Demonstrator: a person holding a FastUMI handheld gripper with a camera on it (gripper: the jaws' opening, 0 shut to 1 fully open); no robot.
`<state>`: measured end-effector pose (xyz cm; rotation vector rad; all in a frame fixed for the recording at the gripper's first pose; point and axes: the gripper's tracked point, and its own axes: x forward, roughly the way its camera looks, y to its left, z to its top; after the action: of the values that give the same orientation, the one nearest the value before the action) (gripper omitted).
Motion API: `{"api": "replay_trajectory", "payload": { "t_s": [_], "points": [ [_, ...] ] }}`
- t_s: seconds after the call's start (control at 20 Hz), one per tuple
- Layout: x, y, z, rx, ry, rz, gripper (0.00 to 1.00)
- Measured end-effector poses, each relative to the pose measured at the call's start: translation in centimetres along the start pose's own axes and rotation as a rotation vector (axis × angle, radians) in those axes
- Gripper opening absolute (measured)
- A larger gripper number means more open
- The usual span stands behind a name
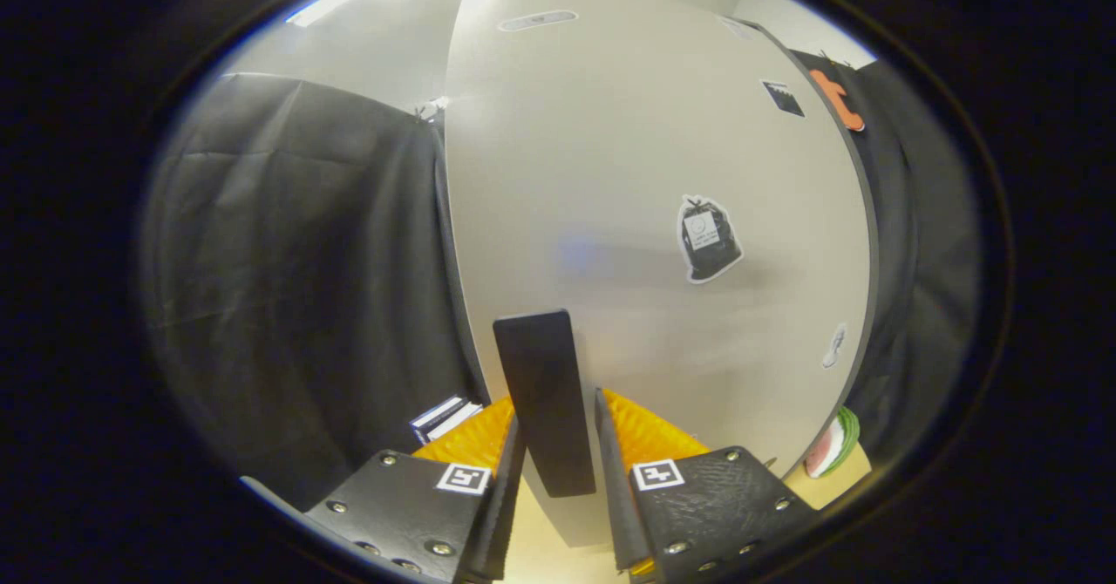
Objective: Open the shoe cabinet door, grab the shoes and put them into the shoe cabinet, then close the shoe cabinet door.
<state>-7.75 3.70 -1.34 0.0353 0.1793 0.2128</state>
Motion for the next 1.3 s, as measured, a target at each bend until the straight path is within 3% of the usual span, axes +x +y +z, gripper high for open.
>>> {"api": "replay_trajectory", "payload": {
  "t_s": [0.55,1.3],
  "points": [
    [2.4,-0.2,-0.1,-0.031,-0.009,-0.081,0.46],
    [3.3,-0.1,0.0,-0.046,-0.023,-0.115,0.49]
  ]
}}
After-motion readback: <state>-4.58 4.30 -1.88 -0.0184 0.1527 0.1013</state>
